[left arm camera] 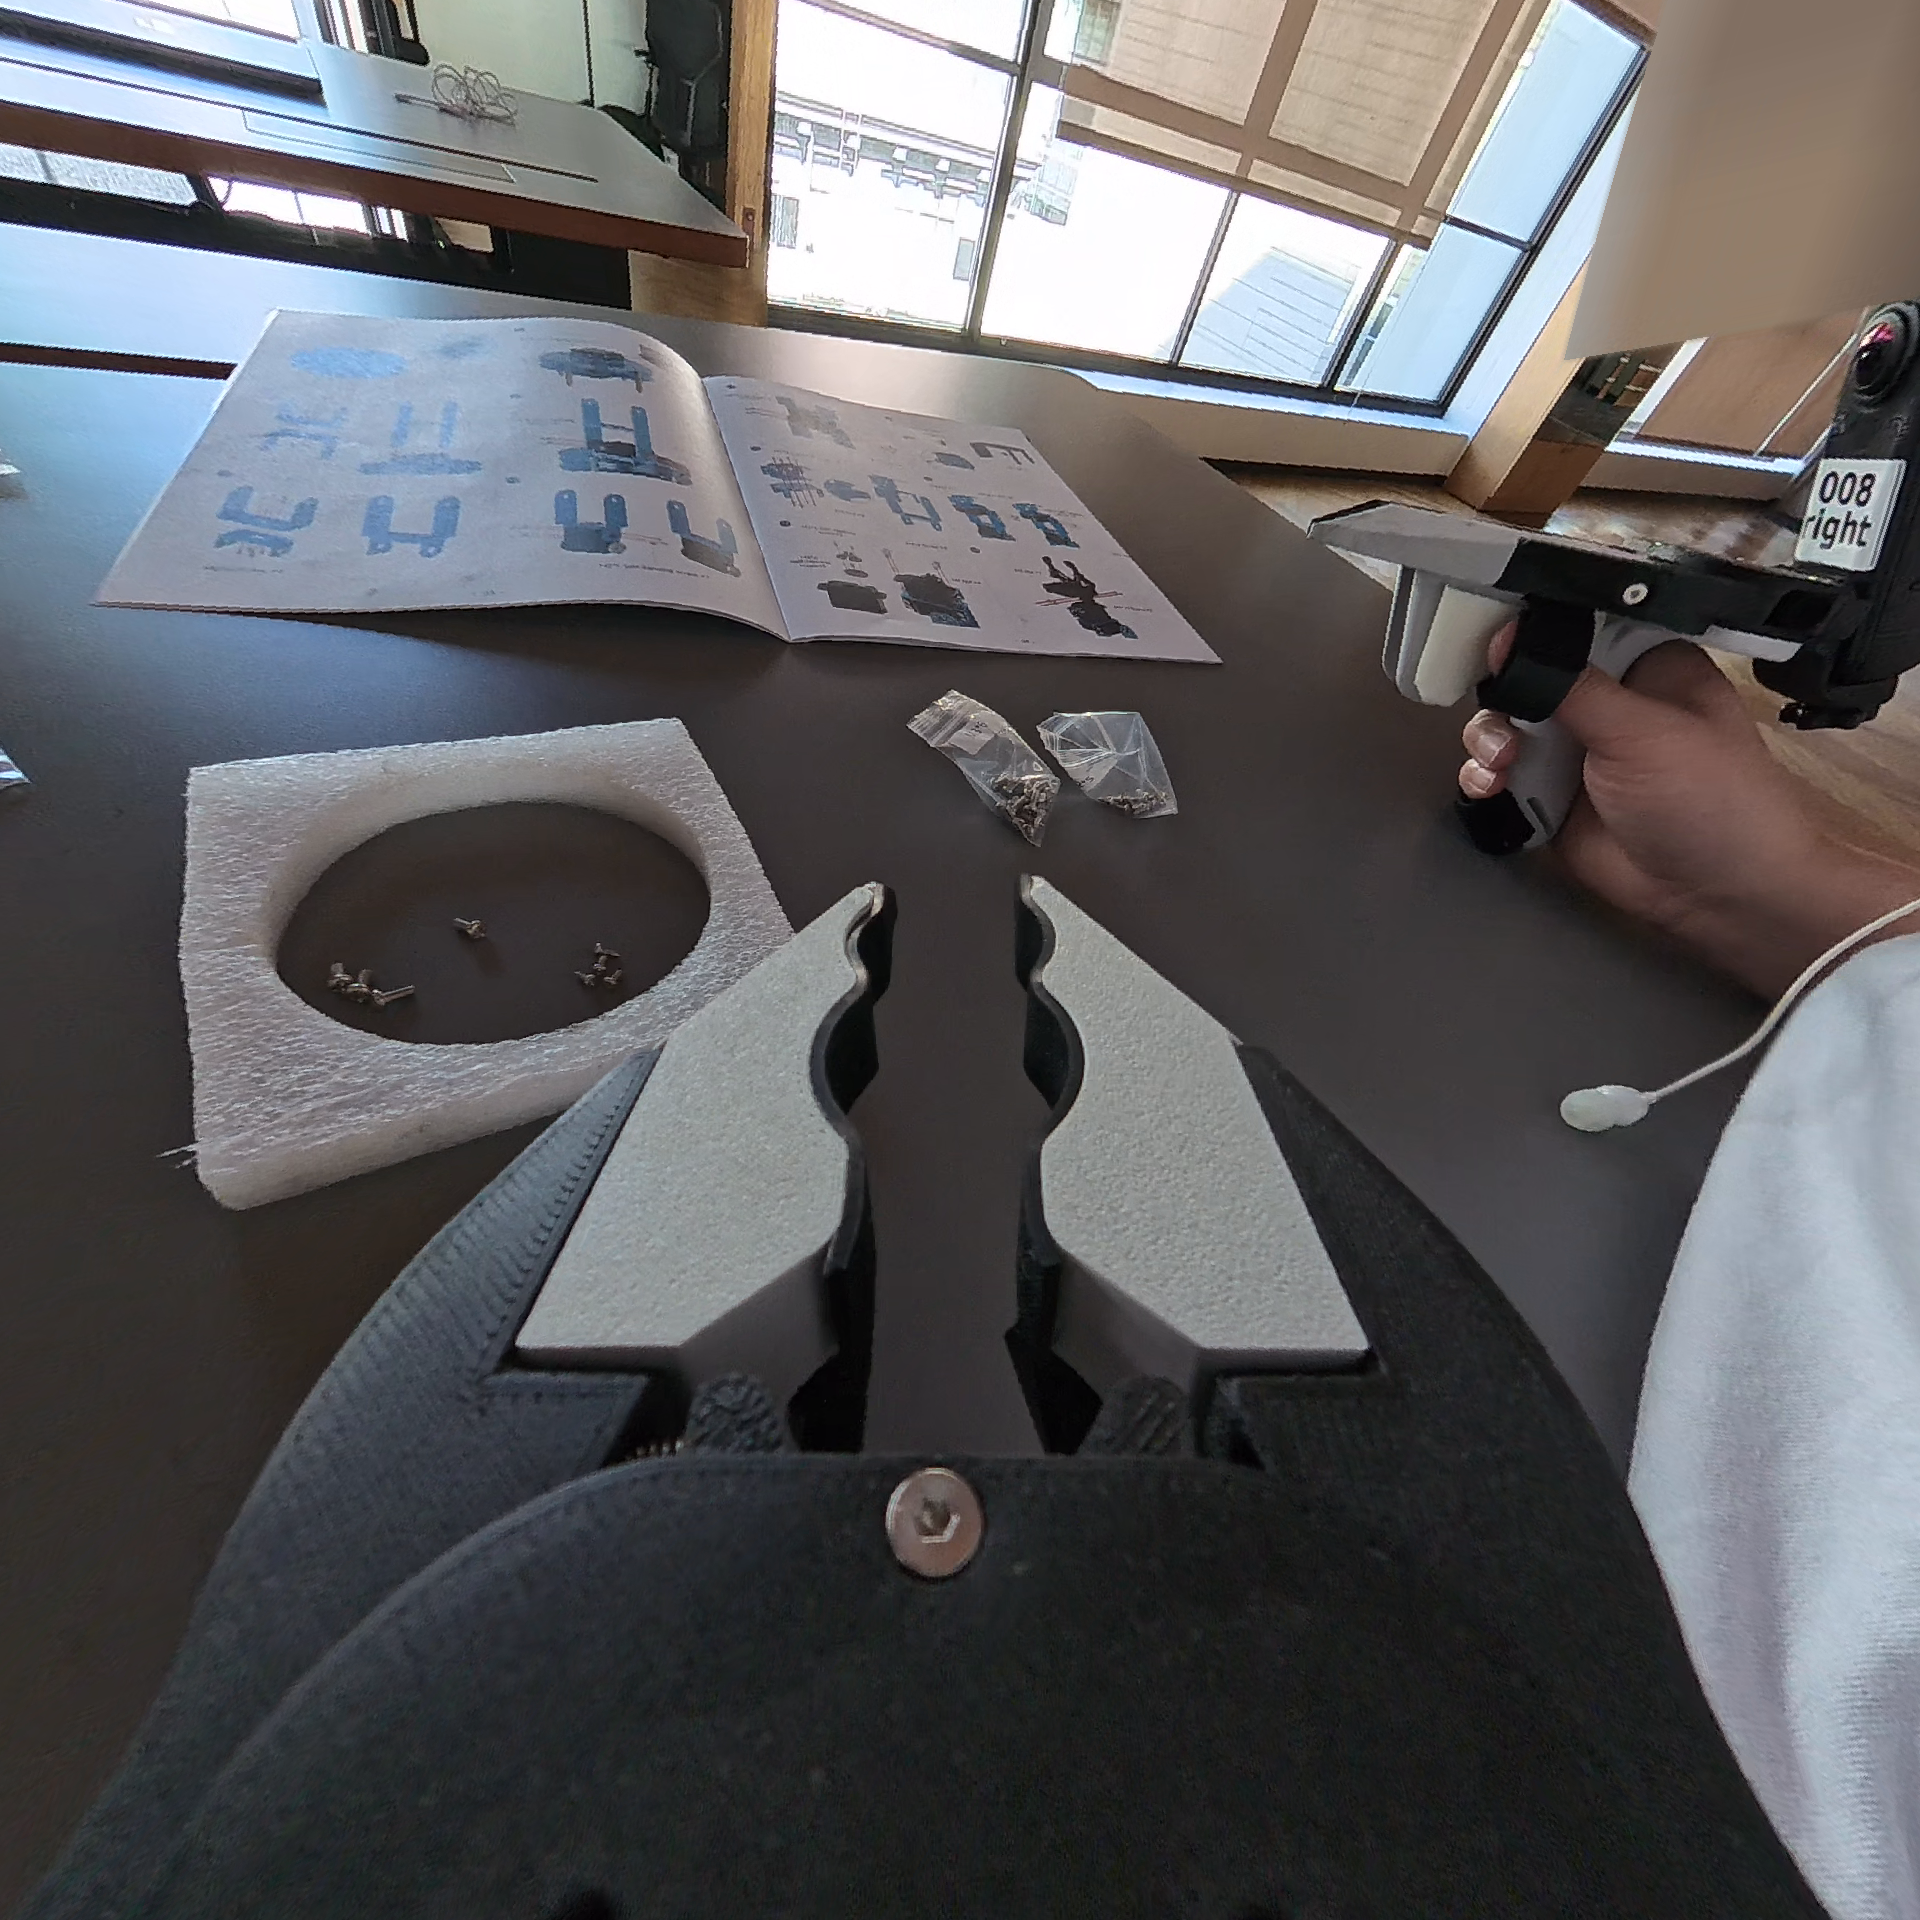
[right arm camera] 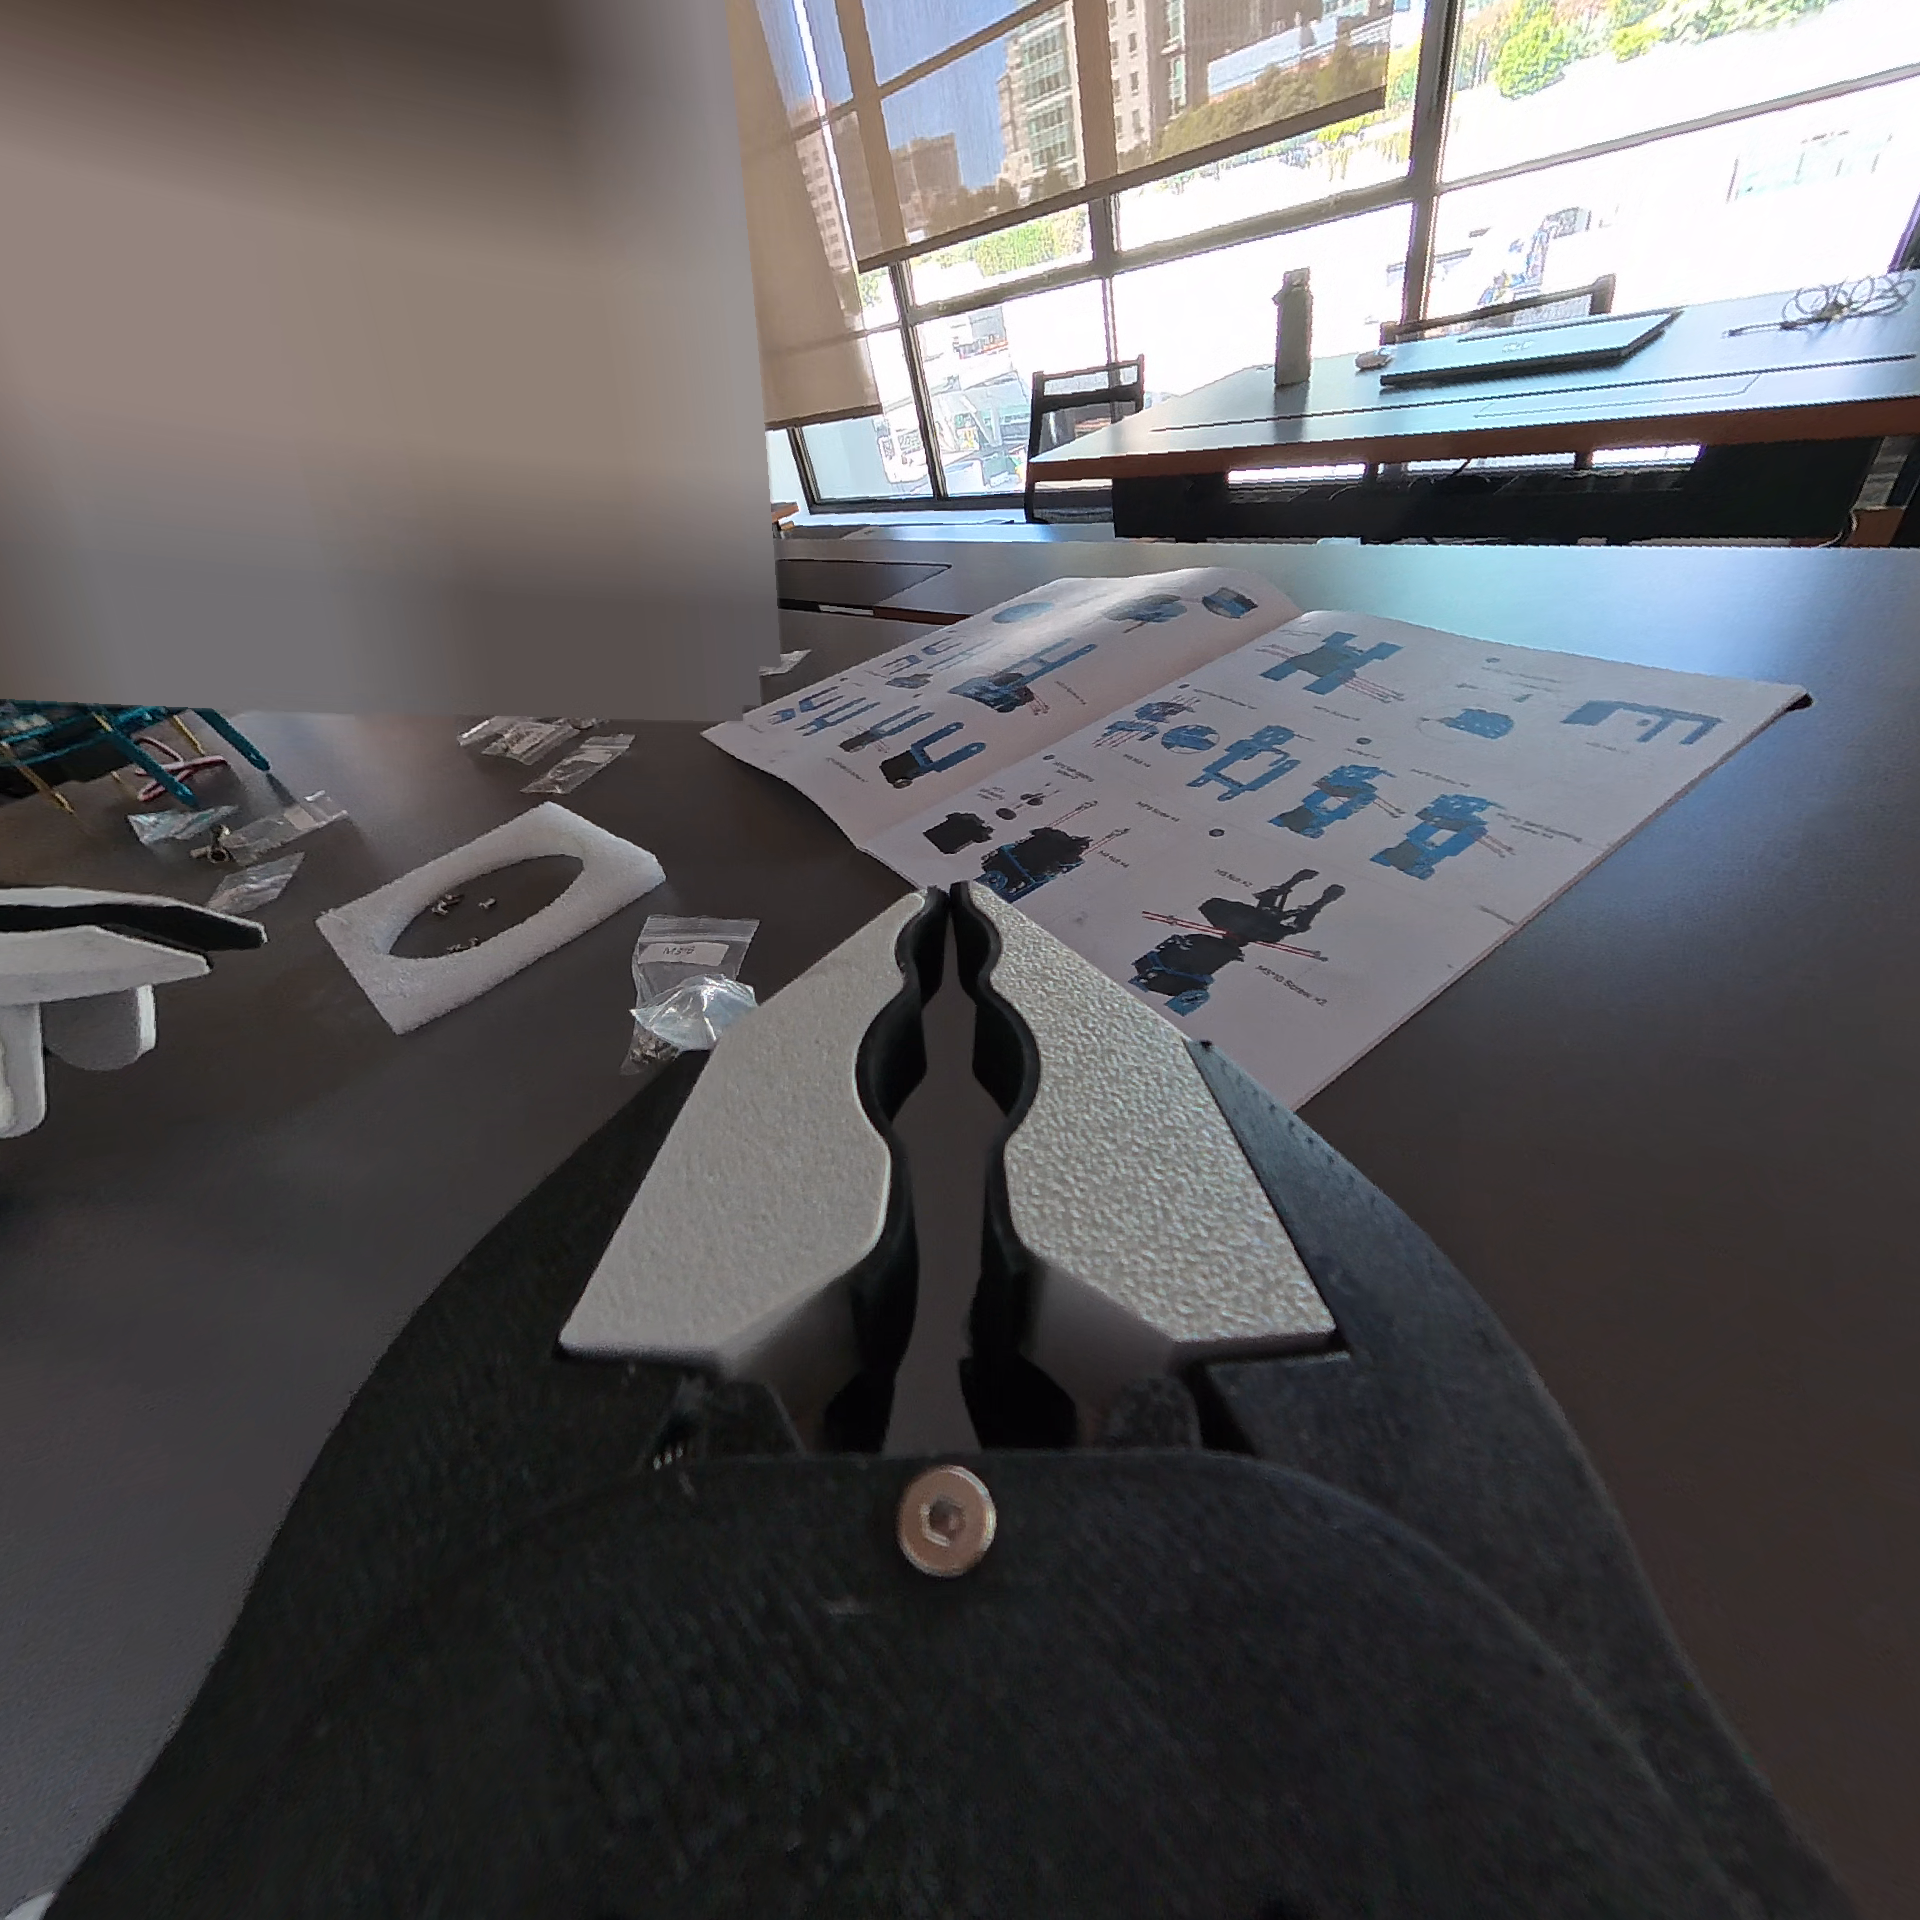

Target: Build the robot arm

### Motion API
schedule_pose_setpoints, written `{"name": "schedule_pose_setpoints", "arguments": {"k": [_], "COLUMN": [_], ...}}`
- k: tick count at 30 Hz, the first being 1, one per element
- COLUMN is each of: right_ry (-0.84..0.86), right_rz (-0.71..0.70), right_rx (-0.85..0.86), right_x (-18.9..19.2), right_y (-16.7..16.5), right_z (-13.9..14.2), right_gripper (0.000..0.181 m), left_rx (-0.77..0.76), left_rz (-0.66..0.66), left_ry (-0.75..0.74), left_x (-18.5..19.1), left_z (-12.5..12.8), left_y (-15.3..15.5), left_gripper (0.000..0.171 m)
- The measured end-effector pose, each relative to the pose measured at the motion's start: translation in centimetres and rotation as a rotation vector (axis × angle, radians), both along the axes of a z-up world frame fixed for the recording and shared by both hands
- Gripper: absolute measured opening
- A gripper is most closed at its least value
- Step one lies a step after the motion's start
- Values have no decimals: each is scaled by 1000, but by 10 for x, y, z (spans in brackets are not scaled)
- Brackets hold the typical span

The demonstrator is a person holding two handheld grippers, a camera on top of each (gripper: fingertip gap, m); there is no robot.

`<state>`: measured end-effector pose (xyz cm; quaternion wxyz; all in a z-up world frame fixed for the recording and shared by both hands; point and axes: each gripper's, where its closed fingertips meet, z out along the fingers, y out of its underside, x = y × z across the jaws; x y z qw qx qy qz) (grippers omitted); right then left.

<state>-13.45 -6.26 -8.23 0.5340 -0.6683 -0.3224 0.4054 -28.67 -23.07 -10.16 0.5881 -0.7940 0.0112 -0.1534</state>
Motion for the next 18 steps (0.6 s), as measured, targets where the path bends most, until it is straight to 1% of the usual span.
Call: {"name": "schedule_pose_setpoints", "arguments": {"k": [6,10,14,18], "right_ry": [-85,-120,-182,-190], "right_rz": [5,15,38,72], "right_rx": [102,128,184,253], "right_x": [-3,-5,-7,-12], "right_y": [-5,-8,-13,-21], "right_z": [-1,-3,-5,-2], "right_gripper": [0,1,2,8], "left_rx": [17,30,44,89], "left_rz": [-10,-20,-31,-31], "left_ry": [-6,2,11,11], "left_x": [1,3,6,5], "left_z": [2,4,5,12], "left_y": [-1,-1,-2,-5], "left_gripper": [22,21,18,12]}}
